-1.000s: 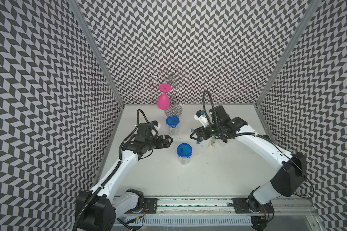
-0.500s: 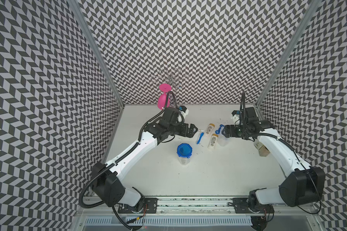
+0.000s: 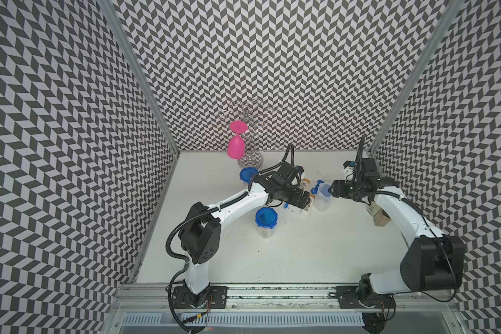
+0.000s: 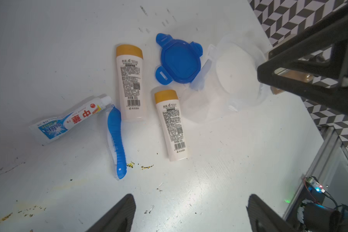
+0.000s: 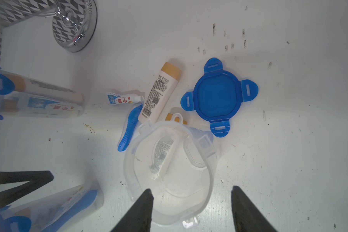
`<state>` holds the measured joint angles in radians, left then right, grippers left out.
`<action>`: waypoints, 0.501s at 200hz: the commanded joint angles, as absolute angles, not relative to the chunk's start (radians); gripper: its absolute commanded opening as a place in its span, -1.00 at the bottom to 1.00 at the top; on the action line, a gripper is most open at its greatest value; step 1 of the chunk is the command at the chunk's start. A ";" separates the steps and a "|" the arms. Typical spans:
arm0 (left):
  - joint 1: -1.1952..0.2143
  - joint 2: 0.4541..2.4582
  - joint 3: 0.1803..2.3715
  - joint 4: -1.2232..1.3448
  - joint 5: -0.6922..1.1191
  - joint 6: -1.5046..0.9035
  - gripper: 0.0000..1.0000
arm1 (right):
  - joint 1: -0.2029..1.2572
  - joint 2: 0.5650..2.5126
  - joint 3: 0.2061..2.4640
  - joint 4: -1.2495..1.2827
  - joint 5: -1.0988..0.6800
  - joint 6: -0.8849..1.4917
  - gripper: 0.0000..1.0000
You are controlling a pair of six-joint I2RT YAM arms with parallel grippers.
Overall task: Pack away toiletry kits
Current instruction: Pick up the container from the center of the board.
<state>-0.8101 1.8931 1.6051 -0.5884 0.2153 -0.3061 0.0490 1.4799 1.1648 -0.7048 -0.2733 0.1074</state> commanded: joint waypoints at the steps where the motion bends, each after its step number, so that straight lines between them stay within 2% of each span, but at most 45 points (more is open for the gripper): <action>1: -0.825 1.906 1.646 -0.598 0.177 -0.287 0.79 | 0.045 1.515 1.183 -0.633 -0.289 0.087 0.07; 40: -0.825 1.907 1.622 -0.575 0.152 -0.297 0.78 | 0.046 1.586 1.197 -0.620 -0.251 0.067 -0.09; 72: -0.826 1.920 1.626 -0.561 0.150 -0.293 0.77 | 0.056 1.611 1.201 -0.630 -0.221 0.049 -0.38; 100: -0.825 1.933 1.621 -0.552 0.138 -0.287 0.64 | 0.070 1.598 1.213 -0.655 -0.181 0.030 -0.48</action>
<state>-0.8185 1.9152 1.6051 -0.5781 0.1642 -0.3016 0.0559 1.6089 1.1751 -0.6613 -0.2302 0.0601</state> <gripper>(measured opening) 0.837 0.278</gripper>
